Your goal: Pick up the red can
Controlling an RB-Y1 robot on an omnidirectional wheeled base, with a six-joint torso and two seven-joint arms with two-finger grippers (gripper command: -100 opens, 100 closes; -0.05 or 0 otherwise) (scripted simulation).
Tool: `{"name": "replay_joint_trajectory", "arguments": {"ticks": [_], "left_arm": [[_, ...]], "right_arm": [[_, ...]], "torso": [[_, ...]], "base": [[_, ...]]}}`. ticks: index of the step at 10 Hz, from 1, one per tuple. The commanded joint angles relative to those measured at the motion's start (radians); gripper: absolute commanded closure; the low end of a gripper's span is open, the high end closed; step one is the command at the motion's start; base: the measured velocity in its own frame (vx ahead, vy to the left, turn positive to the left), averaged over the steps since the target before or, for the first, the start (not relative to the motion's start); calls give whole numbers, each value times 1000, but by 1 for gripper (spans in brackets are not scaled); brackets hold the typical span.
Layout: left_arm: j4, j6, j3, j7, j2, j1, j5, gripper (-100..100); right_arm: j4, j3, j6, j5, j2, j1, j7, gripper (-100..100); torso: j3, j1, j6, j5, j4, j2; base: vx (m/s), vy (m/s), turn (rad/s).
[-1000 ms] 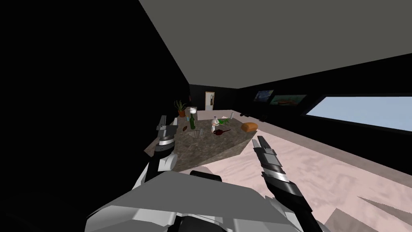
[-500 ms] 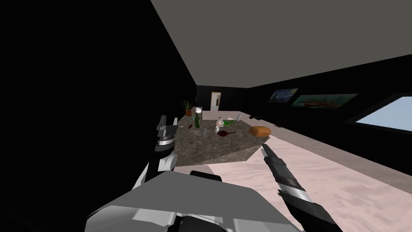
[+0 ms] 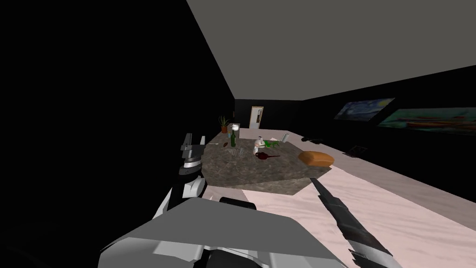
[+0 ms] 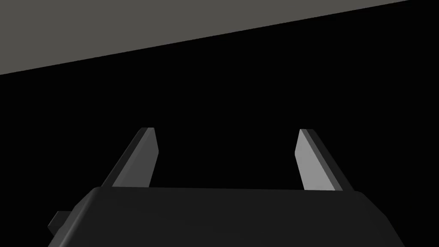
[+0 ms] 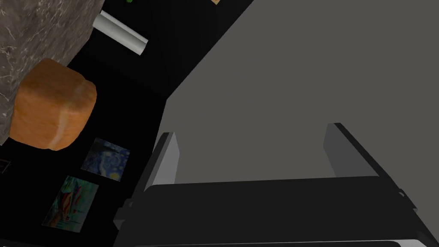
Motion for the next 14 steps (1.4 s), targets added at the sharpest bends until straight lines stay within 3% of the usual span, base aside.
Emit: {"name": "replay_joint_trajectory", "arguments": {"ticks": [1, 2, 3, 4, 5, 6, 7, 8, 9, 11, 12, 13, 14], "left_arm": [[0, 0, 0, 0, 0, 0, 0, 0], [0, 0, 0, 0, 0, 0, 0, 0], [0, 0, 0, 0, 0, 0, 0, 0], [0, 0, 0, 0, 0, 0, 0, 0], [0, 0, 0, 0, 0, 0, 0, 0], [0, 0, 0, 0, 0, 0, 0, 0], [0, 0, 0, 0, 0, 0, 0, 0], [0, 0, 0, 0, 0, 0, 0, 0], [0, 0, 0, 0, 0, 0, 0, 0], [0, 0, 0, 0, 0, 0, 0, 0], [0, 0, 0, 0, 0, 0, 0, 0], [0, 0, 0, 0, 0, 0, 0, 0], [0, 0, 0, 0, 0, 0, 0, 0]], "right_arm": [[21, -49, 21, 29, -37, 50, -7, -100], [21, -49, 21, 29, -37, 66, -7, -100], [39, -87, 31, 58, -62, 106, -9, -100], [39, -87, 31, 58, -62, 127, -9, -100], [56, -123, 40, 89, -87, 165, -12, -100], [56, -123, 40, 89, -87, 188, -12, -100], [74, -159, 48, 121, -114, 222, -15, -100], [74, -159, 48, 121, -114, 250, -15, -100], [92, -194, 56, 154, -141, 282, -18, -100], [92, -194, 56, 154, -141, 312, -18, -100], [109, -227, 63, 188, -168, 352, -22, -100], [109, -227, 63, 188, -168, 374, -22, -100], [127, -260, 69, 222, -195, 406, -27, -100]], "torso": [[0, 0, 0, 0, 0, 0], [0, -1, -1, 0, 0, 0], [0, 0, 0, 0, 0, 0], [0, -1, -1, 0, 0, 0], [0, -1, 0, 0, 0, 0], [0, 0, -1, 0, 0, 0], [0, 0, 0, 0, 0, 0], [0, 0, 0, 0, 0, 1], [0, -1, 0, 0, 0, 0], [0, -2, 0, 0, 0, -1], [-1, 0, 1, 0, 0, -2], [-1, 0, -1, 0, 0, -1], [-1, 0, 0, 0, 0, -1]], "base": [[-44, -49, 352], [-40, -44, 247], [-40, -49, 383], [-43, -41, 296], [-52, -33, 373], [-53, -31, 282], [-68, -32, 327], [-50, -35, 318], [-44, -45, 441], [-35, -35, 184], [-44, -11, 350], [-47, -25, 296], [-69, -38, 316]]}}
